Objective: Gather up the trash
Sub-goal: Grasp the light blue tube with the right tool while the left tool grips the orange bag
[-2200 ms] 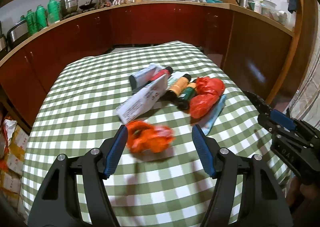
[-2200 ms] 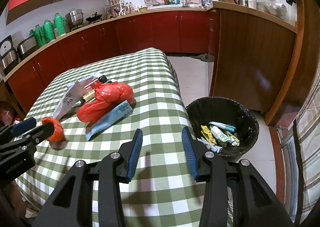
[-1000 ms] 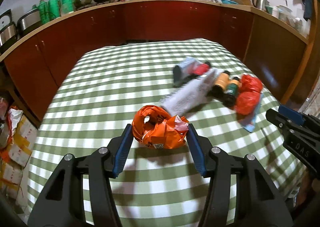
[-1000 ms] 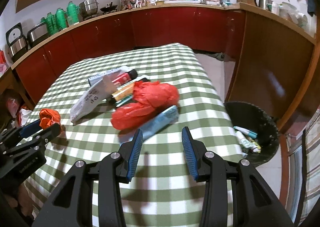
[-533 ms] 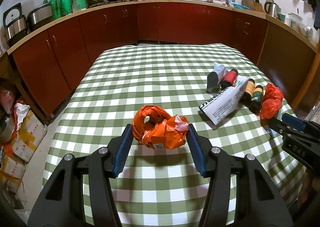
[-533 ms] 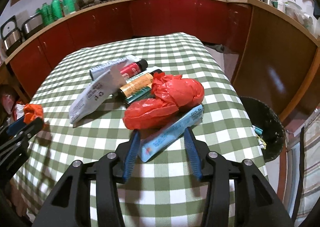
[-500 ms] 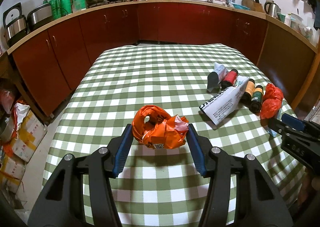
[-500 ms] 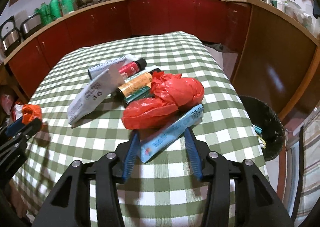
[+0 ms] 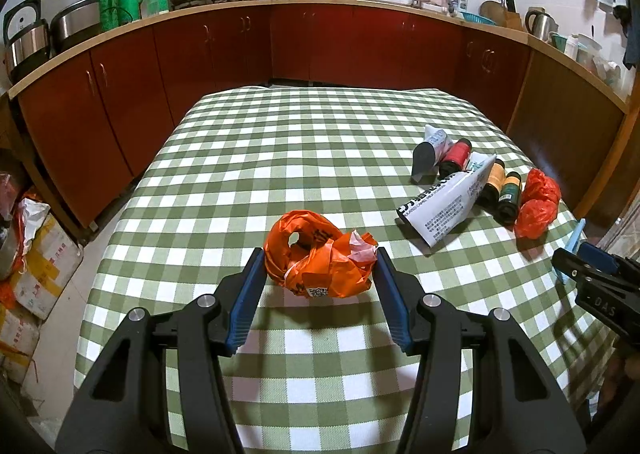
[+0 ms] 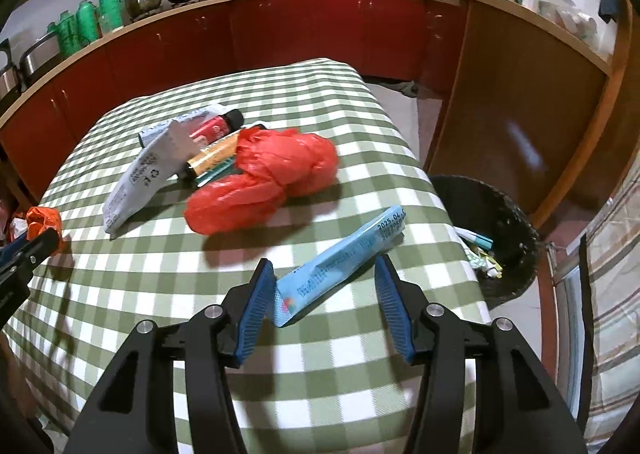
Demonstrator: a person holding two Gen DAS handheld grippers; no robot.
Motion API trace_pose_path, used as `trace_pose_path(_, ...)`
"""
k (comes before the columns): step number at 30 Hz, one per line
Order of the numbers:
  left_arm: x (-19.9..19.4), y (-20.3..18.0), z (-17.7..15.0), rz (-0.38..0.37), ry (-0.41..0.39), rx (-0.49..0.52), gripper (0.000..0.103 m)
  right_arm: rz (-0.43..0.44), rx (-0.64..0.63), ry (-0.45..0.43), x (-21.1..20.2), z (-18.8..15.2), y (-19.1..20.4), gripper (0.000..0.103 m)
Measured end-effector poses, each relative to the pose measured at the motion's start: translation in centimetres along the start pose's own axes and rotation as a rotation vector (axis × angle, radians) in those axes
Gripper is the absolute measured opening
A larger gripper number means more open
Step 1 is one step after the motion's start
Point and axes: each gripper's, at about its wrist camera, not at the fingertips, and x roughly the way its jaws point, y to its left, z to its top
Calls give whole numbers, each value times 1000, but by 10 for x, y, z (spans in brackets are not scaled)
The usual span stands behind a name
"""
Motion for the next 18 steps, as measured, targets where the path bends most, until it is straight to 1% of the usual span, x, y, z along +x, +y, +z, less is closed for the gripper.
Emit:
trace_pose_path(4, -1, -1, 0, -8, -3, 2, 53, 10, 4, -1, 1, 0, 0, 52)
trace_pose_path(6, -2, -2, -1, -7, -5, 4, 53, 34, 13, 1, 3, 0, 1, 49)
trace_pose_path(8, -2, -2, -1, -7, -3, 2, 53, 46, -1, -3, 3, 0, 3, 42)
trace_pose_path(13, -1, -3, -1, -3, 3, 2, 53, 75, -9, -6, 3, 1, 6, 32)
trace_pose_path(15, -1, -3, -1, -2, 3, 6, 53, 87, -6, -6, 3, 2, 6, 23)
trace_pose_path(18, 0, -4, -1, -3, 5, 8, 53, 105, 2, -5, 3, 3, 6, 19)
